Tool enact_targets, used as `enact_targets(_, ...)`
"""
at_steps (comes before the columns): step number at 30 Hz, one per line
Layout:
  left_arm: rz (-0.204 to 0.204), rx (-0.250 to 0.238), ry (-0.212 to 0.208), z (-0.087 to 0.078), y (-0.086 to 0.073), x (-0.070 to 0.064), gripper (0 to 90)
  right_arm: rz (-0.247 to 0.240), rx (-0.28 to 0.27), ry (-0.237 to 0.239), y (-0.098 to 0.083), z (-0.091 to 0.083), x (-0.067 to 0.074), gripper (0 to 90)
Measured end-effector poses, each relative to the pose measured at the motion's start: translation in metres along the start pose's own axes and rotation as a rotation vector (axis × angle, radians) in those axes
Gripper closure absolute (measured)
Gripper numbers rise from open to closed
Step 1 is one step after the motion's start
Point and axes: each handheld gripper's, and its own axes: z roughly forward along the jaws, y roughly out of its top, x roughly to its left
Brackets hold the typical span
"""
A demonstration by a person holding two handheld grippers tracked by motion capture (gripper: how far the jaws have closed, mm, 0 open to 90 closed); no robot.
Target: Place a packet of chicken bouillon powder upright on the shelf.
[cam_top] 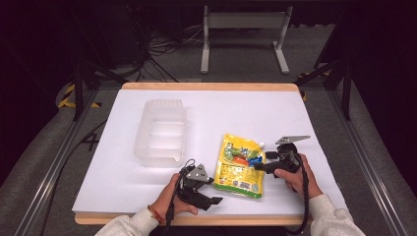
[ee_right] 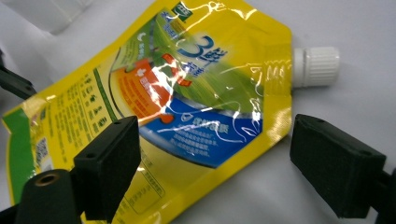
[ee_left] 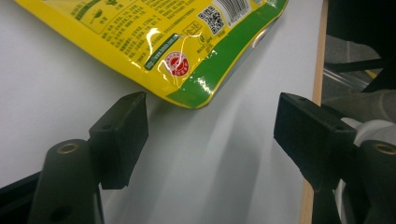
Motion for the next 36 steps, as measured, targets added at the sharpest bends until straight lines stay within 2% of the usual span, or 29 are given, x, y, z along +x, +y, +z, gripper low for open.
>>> enact_targets(2, -0.010, 0.003, -0.017, 0.003, 0.004, 0.002, 25.2, 0.039, -0.010, 0.026, 0.002, 0.002, -0.002, 17.6)
enact_targets(5, -0.035, -0.011, -0.045, 0.007, 0.008, 0.007, 23.5, 0.114, -0.044, 0.077, 0.000, 0.002, -0.007, 26.6)
enact_targets(7, -0.065, -0.027, -0.070, 0.008, 0.010, 0.011, 21.5, 0.118, -0.035, 0.079, -0.001, 0.001, -0.004, 27.7)
enact_targets(8, -0.065, -0.027, -0.070, 0.008, 0.010, 0.011, 19.1, 0.118, -0.035, 0.079, -0.001, 0.001, -0.004, 27.7)
enact_targets(10, -0.085, -0.033, -0.085, 0.007, 0.011, 0.015, 18.8, 0.133, -0.023, 0.108, -0.002, 0.001, -0.001, 27.1)
enact_targets(14, -0.127, -0.056, -0.087, 0.004, 0.016, 0.020, 15.6, 0.088, -0.018, 0.083, -0.003, 0.002, 0.003, 26.7)
enact_targets(17, -0.156, -0.076, -0.081, 0.003, 0.022, 0.023, 17.5, 0.053, -0.015, 0.071, -0.004, 0.002, 0.005, 27.1)
enact_targets(18, -0.156, -0.078, -0.081, 0.003, 0.023, 0.024, 23.6, 0.042, -0.016, 0.069, -0.004, 0.002, 0.005, 27.1)
enact_targets(19, -0.156, -0.078, -0.081, 0.003, 0.023, 0.024, 25.9, 0.042, -0.016, 0.069, -0.004, 0.002, 0.005, 27.1)
enact_targets(20, -0.160, -0.072, -0.062, 0.003, 0.024, 0.024, 25.9, 0.033, -0.015, 0.064, -0.004, 0.002, 0.006, 27.1)
enact_targets(21, -0.169, -0.051, -0.046, 0.004, 0.024, 0.026, 38.0, 0.012, -0.013, 0.053, -0.004, 0.003, 0.008, 26.6)
enact_targets(23, -0.177, -0.042, -0.046, 0.005, 0.024, 0.027, 39.1, 0.006, -0.012, 0.051, -0.005, 0.003, 0.008, 26.5)
enact_targets(24, -0.177, -0.038, -0.049, 0.005, 0.023, 0.028, 43.5, -0.009, -0.009, 0.045, -0.005, 0.003, 0.009, 26.4)
enact_targets(25, -0.174, -0.034, -0.044, 0.006, 0.022, 0.028, 51.6, -0.022, -0.007, 0.039, -0.005, 0.003, 0.010, 26.3)
enact_targets(26, -0.170, -0.035, -0.038, 0.005, 0.022, 0.028, 51.6, -0.022, -0.007, 0.039, -0.005, 0.003, 0.010, 26.3)
enact_targets(27, -0.159, -0.048, -0.030, 0.004, 0.022, 0.027, 56.5, -0.024, -0.008, 0.039, -0.005, 0.003, 0.010, 26.3)
enact_targets(29, -0.125, -0.058, -0.020, 0.003, 0.022, 0.023, 68.6, -0.032, -0.012, 0.040, -0.006, 0.003, 0.010, 26.0)
enact_targets(30, -0.106, -0.058, -0.013, 0.003, 0.023, 0.021, 71.2, -0.031, -0.014, 0.044, -0.006, 0.003, 0.010, 25.6)
enact_targets(32, -0.060, -0.071, 0.010, 0.002, 0.023, 0.016, 76.3, -0.025, -0.019, 0.056, -0.006, 0.003, 0.009, 23.6)
enact_targets(33, -0.004, -0.094, 0.033, 0.001, 0.023, 0.011, 78.7, -0.023, -0.022, 0.063, -0.006, 0.003, 0.008, 22.6)
enact_targets(34, 0.029, -0.097, 0.046, 0.000, 0.023, 0.007, 81.7, -0.017, -0.023, 0.074, -0.006, 0.003, 0.008, 21.7)
enact_targets(35, 0.029, -0.097, 0.046, 0.000, 0.023, 0.007, 83.0, -0.017, -0.023, 0.074, -0.006, 0.003, 0.008, 21.7)
enact_targets(36, 0.062, -0.105, 0.039, -0.002, 0.024, 0.005, 83.0, -0.022, -0.022, 0.082, -0.006, 0.003, 0.007, 20.0)
